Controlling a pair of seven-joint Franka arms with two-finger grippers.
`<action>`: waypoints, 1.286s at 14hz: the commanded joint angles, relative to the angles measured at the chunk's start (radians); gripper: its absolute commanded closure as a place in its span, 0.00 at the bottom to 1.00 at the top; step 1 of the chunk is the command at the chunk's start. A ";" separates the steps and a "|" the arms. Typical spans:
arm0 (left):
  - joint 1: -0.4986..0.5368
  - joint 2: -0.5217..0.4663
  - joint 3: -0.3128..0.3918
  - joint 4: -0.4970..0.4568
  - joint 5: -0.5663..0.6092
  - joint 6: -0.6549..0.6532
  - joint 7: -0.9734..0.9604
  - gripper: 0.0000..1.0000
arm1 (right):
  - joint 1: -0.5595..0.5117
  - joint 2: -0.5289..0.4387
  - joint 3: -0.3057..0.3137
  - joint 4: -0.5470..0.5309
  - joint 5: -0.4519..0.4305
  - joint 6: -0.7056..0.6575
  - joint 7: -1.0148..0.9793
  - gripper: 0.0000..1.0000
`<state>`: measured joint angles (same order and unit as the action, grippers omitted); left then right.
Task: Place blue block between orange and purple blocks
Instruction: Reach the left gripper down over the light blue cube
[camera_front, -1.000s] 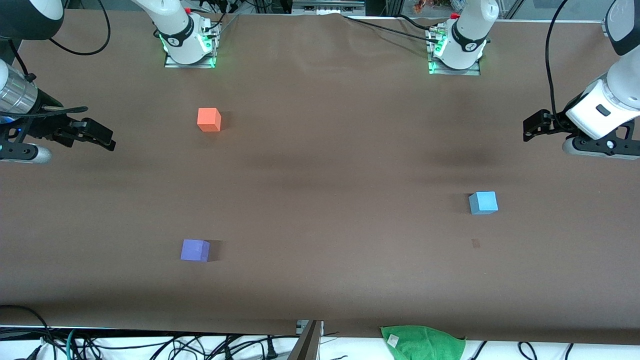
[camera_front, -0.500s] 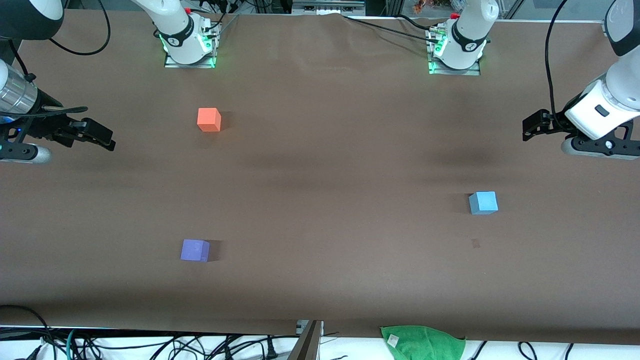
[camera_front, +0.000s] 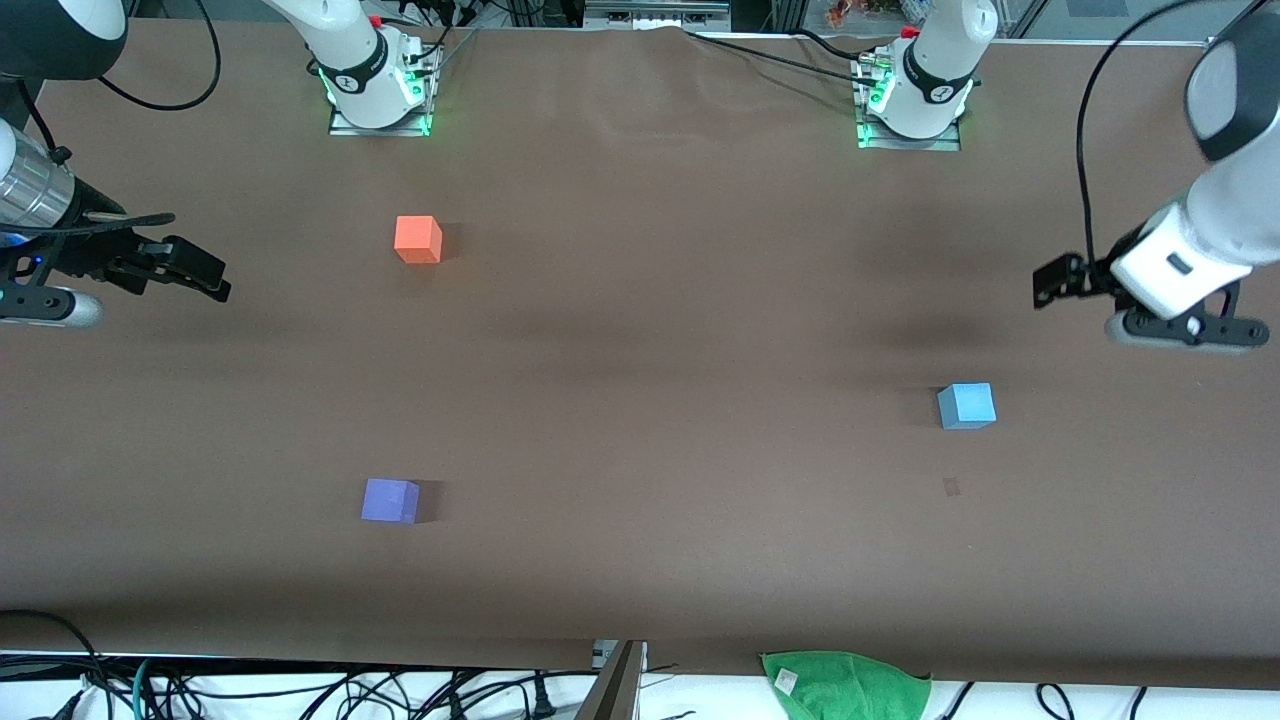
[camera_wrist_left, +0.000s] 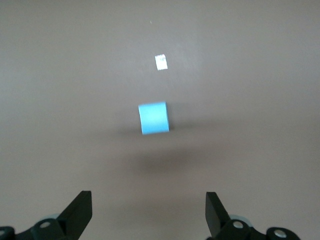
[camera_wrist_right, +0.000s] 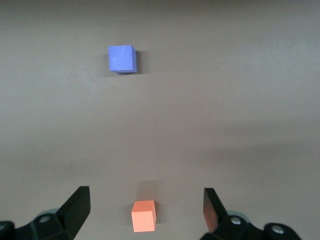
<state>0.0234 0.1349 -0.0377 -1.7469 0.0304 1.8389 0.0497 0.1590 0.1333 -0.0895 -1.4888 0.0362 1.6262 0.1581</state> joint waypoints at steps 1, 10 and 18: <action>0.023 0.060 -0.004 -0.125 -0.015 0.251 0.016 0.00 | -0.001 -0.012 -0.001 0.004 0.001 -0.016 -0.009 0.00; 0.035 0.261 -0.007 -0.436 -0.010 0.977 0.016 0.00 | -0.001 -0.012 0.002 0.005 0.001 -0.012 -0.009 0.00; 0.041 0.364 -0.007 -0.433 -0.012 1.080 0.010 0.76 | 0.001 -0.012 0.007 0.005 0.002 -0.014 -0.008 0.00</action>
<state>0.0598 0.5185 -0.0391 -2.1899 0.0304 2.9335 0.0493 0.1599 0.1333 -0.0865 -1.4884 0.0362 1.6262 0.1581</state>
